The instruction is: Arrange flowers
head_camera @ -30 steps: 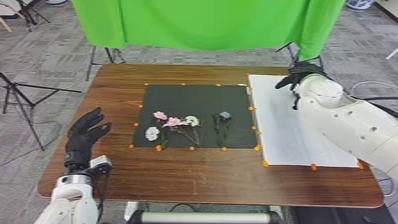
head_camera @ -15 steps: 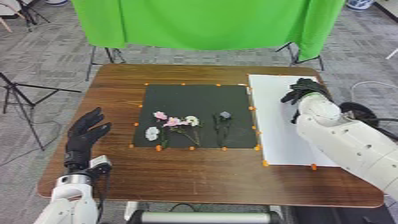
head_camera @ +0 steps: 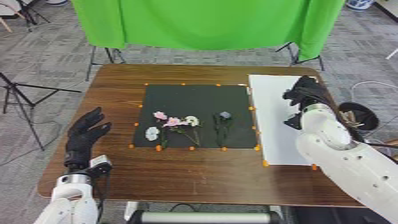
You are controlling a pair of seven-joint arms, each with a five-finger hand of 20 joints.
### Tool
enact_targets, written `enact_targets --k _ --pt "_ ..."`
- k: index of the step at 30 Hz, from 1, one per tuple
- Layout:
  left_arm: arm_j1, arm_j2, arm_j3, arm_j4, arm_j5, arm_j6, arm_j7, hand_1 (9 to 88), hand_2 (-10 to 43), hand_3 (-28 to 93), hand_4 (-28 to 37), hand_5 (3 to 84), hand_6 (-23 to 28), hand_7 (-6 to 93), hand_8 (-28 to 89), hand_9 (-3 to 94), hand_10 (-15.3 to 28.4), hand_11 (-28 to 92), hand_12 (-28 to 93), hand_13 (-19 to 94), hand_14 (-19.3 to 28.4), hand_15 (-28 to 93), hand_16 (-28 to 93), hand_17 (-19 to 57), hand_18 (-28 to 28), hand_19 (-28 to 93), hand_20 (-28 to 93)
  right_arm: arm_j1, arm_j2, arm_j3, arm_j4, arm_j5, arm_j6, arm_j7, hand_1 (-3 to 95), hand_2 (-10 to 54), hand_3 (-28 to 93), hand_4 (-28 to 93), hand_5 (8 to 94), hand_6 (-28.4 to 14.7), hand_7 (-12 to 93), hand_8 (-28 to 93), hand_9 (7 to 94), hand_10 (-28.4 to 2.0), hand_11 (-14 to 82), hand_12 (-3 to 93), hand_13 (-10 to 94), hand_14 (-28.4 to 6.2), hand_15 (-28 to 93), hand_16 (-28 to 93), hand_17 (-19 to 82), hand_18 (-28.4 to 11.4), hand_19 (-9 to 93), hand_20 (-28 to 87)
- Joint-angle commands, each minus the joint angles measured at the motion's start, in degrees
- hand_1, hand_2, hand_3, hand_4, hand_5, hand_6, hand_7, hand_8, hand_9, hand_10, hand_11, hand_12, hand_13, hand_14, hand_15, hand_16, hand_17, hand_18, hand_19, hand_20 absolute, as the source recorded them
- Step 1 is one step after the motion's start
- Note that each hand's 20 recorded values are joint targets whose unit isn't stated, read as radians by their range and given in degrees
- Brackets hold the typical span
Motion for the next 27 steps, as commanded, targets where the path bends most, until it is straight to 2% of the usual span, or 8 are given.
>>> enact_targets --k 1,6,15,18,27 --pt "0.13 -0.22 -0.09 0.17 0.17 -0.58 -0.2 48.1 -8.4 70 -8.7 40.3 -1.7 24.1 -12 37.2 10.3 23 11 41 14.5 30 -3 19.4 13.9 30 25 -8.77 -1.0 2.17 -11.82 -3.91 -4.98 -1.41 62.7 -4.4 58 -17 78.0 -2.6 16 6 87.7 -11.7 11.3 26.2 94 -1.9 59 29 68 -11.9 93 50" --pt "0.29 -0.23 -0.24 0.08 0.0 -0.43 -0.13 48.0 -8.3 70 -8.8 40.3 -1.7 24.1 -12 37.3 10.3 23 11 41 14.5 30 -3 19.3 13.7 29 25 -8.6 -3.22 -0.24 -13.4 -3.96 -8.98 -1.29 62.1 -4.8 58 -17 78.2 -2.6 16 6 87.7 -12.4 11.1 26.0 94 -1.8 59 29 68 -11.5 93 49" --pt "0.33 -0.47 -0.22 0.08 0.37 -0.64 -0.58 48.0 -8.4 70 -8.9 40.3 -1.7 24.1 -12 37.2 10.2 23 11 41 14.4 30 -3 19.1 13.8 29 25 -8.07 -6.13 -3.02 -12.36 -6.15 -10.59 -1.0 61.7 -4.9 58 -17 78.4 -2.4 16 6 87.9 -12.5 11.2 25.9 94 -1.5 59 29 68 -11.2 93 49" --pt "0.65 -0.48 -0.32 -0.06 0.19 -0.49 -0.33 47.9 -8.5 70 -8.8 40.3 -1.8 24.2 -12 37.3 10.2 23 11 41 14.4 30 -3 19.0 13.8 29 25 -8.59 -6.37 -3.14 -12.34 -5.57 -10.73 -1.07 61.4 -5.0 58 -16 78.4 -2.3 16 6 87.8 -12.5 11.3 25.7 94 -1.4 59 28 68 -11.1 93 49" --pt "0.81 -0.42 -0.58 0.15 0.28 -0.61 -0.36 47.8 -8.8 70 -8.9 40.1 -1.9 24.2 -12 37.2 10.1 23 11 41 14.4 30 -3 18.8 13.9 29 25 -12.19 -5.96 -0.9 -14.96 -3.46 -14.14 -0.91 56.8 -6.8 58 -11 76.4 -2.6 15 6 85.8 -13.0 13.1 24.6 94 -1.8 58 29 68 -11.0 93 48"
